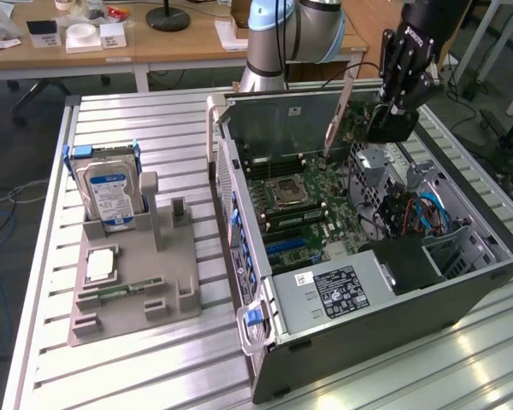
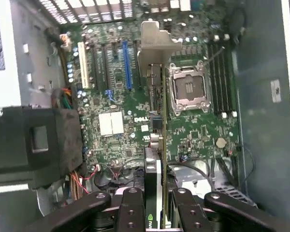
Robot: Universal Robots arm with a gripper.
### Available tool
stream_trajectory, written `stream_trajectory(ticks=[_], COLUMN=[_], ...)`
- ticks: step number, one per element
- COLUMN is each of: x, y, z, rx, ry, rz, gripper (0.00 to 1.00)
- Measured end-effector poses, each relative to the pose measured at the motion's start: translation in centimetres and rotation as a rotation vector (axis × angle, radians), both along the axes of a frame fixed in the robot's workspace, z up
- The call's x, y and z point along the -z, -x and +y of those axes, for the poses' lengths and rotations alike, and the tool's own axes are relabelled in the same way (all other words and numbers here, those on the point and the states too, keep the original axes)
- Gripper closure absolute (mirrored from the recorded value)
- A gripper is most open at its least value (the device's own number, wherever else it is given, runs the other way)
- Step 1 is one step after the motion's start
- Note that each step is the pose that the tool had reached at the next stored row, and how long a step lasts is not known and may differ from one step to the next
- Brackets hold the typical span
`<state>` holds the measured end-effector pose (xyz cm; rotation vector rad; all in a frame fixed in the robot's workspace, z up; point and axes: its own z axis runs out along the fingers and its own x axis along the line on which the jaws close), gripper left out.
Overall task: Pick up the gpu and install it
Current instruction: 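Insert the gpu into the slot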
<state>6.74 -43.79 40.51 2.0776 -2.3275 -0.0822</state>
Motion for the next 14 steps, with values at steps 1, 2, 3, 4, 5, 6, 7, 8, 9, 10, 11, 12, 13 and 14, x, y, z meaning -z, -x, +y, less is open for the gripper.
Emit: stream_trajectory(ticks=[1, 2, 3, 4, 5, 6, 7, 8, 9, 10, 11, 12, 13, 14], x=[0.01, 0.03, 0.04, 0.05, 0.06, 0.07, 0.09, 0.09, 0.09, 0.11, 0.12, 0.14, 0.17, 0.21], y=[0.0, 0.0, 0.0, 0.0, 0.0, 0.0, 0.0, 0.0, 0.0, 0.0, 0.0, 0.0, 0.04, 0.16], z=[0.0, 0.0, 0.0, 0.0, 0.0, 0.0, 0.0, 0.0, 0.0, 0.0, 0.0, 0.0, 0.0, 0.01], rx=[-0.017, -0.033, -0.049, -0.065, -0.081, -0.099, -0.117, -0.137, -0.154, -0.172, -0.19, -0.203, -0.207, -0.208], ry=[-0.0001, -0.0001, -0.0001, -0.0001, 0.0, -0.0001, -0.0001, 0.0, 0.0001, 0.0, -0.0001, -0.0001, 0.0002, 0.0012], rz=[0.0, -0.0001, 0.0, -0.0001, 0.0, 0.0, -0.0001, 0.0, 0.0, 0.0, 0.0, -0.0001, -0.0018, -0.0096], gripper=[0.73, 0.73, 0.73, 0.73, 0.73, 0.73, 0.73, 0.73, 0.73, 0.73, 0.73, 0.73, 0.73, 0.73])
